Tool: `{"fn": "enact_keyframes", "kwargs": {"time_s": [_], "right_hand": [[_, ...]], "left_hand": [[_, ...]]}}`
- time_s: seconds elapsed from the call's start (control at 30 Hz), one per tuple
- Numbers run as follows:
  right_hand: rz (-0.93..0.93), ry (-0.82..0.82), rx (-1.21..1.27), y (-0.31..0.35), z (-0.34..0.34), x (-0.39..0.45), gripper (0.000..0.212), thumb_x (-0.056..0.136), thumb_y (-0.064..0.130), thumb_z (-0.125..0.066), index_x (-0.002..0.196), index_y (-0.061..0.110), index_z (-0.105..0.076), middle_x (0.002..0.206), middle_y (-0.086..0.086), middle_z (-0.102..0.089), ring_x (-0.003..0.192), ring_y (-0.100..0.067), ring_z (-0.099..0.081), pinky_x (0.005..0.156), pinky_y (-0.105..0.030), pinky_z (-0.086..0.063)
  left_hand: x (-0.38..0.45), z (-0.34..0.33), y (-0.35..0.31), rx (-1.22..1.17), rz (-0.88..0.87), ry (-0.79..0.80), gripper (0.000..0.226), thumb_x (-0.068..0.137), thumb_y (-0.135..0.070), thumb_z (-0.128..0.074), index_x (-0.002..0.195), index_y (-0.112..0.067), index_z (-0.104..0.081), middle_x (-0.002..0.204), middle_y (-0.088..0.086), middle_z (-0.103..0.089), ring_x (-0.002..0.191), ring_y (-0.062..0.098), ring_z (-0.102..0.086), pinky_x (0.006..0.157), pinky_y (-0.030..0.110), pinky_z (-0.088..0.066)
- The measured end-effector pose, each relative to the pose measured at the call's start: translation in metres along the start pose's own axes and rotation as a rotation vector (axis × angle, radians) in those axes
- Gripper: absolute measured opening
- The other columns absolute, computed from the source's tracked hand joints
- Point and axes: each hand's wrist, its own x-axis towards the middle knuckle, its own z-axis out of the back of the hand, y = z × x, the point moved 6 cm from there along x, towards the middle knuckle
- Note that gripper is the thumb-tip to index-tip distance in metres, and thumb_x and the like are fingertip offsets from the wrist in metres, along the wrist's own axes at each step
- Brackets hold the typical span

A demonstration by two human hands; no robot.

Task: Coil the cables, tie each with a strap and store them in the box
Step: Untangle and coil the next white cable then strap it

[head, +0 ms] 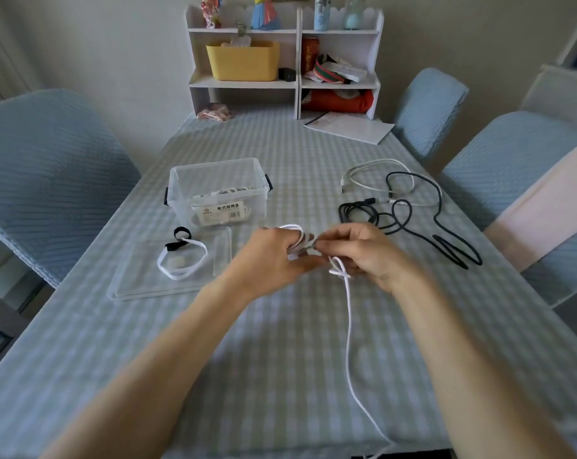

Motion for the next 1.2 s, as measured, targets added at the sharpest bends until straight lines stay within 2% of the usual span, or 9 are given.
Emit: {"fn": "enact_keyframes", "kwargs": {"time_s": [0.13, 0.27, 0.47, 0.6, 0.77, 0.9, 1.03, 1.1, 1.2], "right_hand": [[0.062, 0.011, 0.018, 0.002, 0.006, -0.02, 0.01, 0.092, 0.009, -0.065, 0.086, 0.009, -0.073, 0.067, -0.003, -0.064, 0.043, -0.006, -0.03, 0.041, -0.018, -0.021], [0.065, -0.163, 0.005, -0.013, 0.019, -0.047, 0.013, 0.089, 0.004, -0.066, 0.085, 0.013, -0.075, 0.064, -0.002, -0.063, 0.042, -0.004, -0.036, 0.043, -0.018, -0.028], [0.035, -0.569, 0.235, -0.038, 0.045, -0.077, 0.008, 0.088, 0.005, -0.07, 0.085, 0.012, -0.074, 0.075, -0.004, -0.068, 0.039, 0.002, -0.043, 0.041, -0.011, -0.03], [0.094, -0.672, 0.211, -0.037, 0.043, -0.097, 0.012, 0.086, 0.0, -0.069, 0.083, 0.011, -0.072, 0.071, 0.0, -0.065, 0.041, 0.005, -0.046, 0.043, -0.008, -0.032], [0.183, -0.707, -0.007, -0.028, 0.032, -0.12, 0.015, 0.088, 0.007, -0.069, 0.078, 0.018, -0.072, 0.067, 0.009, -0.066, 0.051, 0.004, -0.054, 0.054, -0.01, -0.04], [0.234, -0.644, -0.359, -0.015, 0.02, -0.138, 0.005, 0.087, 0.021, -0.07, 0.09, 0.018, -0.073, 0.083, 0.008, -0.071, 0.071, -0.001, -0.063, 0.066, -0.013, -0.046], [0.344, -0.587, -0.515, -0.005, 0.008, -0.151, 0.027, 0.087, 0.025, -0.073, 0.113, 0.023, -0.066, 0.112, 0.008, -0.058, 0.098, -0.004, -0.056, 0.078, -0.003, -0.039], [0.357, -0.585, -0.313, -0.002, 0.006, -0.153, 0.041, 0.087, 0.024, -0.074, 0.124, 0.028, -0.057, 0.121, 0.011, -0.053, 0.105, -0.001, -0.056, 0.081, -0.001, -0.039], [0.231, -0.561, 0.267, -0.014, 0.005, -0.145, 0.066, 0.085, 0.023, -0.077, 0.141, 0.024, -0.043, 0.131, 0.006, -0.054, 0.1, -0.001, -0.066, 0.095, -0.028, -0.053]], "left_hand": [[-0.005, 0.012, -0.011, -0.284, 0.053, 0.011, 0.054, 0.089, -0.02, -0.073, 0.055, -0.008, -0.033, 0.057, 0.002, -0.029, 0.054, 0.012, -0.025, 0.051, 0.024, -0.027], [-0.02, 0.012, -0.01, -0.782, 0.285, -0.011, 0.033, 0.087, -0.016, -0.068, 0.058, -0.013, -0.054, 0.06, 0.005, -0.045, 0.05, 0.012, -0.033, 0.051, 0.022, -0.027], [-0.042, 0.015, -0.028, -1.293, 0.344, -0.127, 0.03, 0.093, 0.002, -0.042, 0.066, -0.012, -0.04, 0.094, 0.014, -0.075, 0.049, 0.012, -0.041, 0.046, 0.019, -0.034], [-0.057, 0.006, -0.035, -1.292, 0.351, -0.056, 0.044, 0.094, -0.004, -0.038, 0.055, -0.017, -0.054, 0.064, 0.003, -0.058, 0.04, 0.01, -0.029, 0.046, 0.021, -0.032], [-0.069, -0.001, -0.034, -1.24, 0.416, -0.12, 0.039, 0.097, -0.005, -0.039, 0.06, -0.018, -0.038, 0.054, -0.002, -0.036, 0.038, 0.008, -0.02, 0.051, 0.027, -0.018], [-0.081, 0.0, -0.044, -1.226, 0.395, -0.13, 0.035, 0.096, -0.005, -0.042, 0.064, -0.016, -0.034, 0.056, 0.001, -0.036, 0.04, 0.011, -0.021, 0.045, 0.023, -0.023], [-0.092, 0.001, -0.06, -1.287, 0.394, -0.119, 0.033, 0.096, -0.006, -0.041, 0.065, -0.017, -0.034, 0.056, 0.0, -0.035, 0.039, 0.011, -0.02, 0.05, 0.027, -0.019], [-0.093, 0.006, -0.068, -1.32, 0.4, -0.128, 0.033, 0.097, -0.007, -0.041, 0.066, -0.018, -0.035, 0.055, -0.001, -0.035, 0.038, 0.011, -0.021, 0.052, 0.028, -0.019], [-0.091, 0.014, -0.075, -1.448, 0.402, -0.192, 0.034, 0.097, -0.008, -0.039, 0.065, -0.019, -0.042, 0.055, -0.003, -0.037, 0.039, 0.01, -0.025, 0.049, 0.025, -0.023]]}}
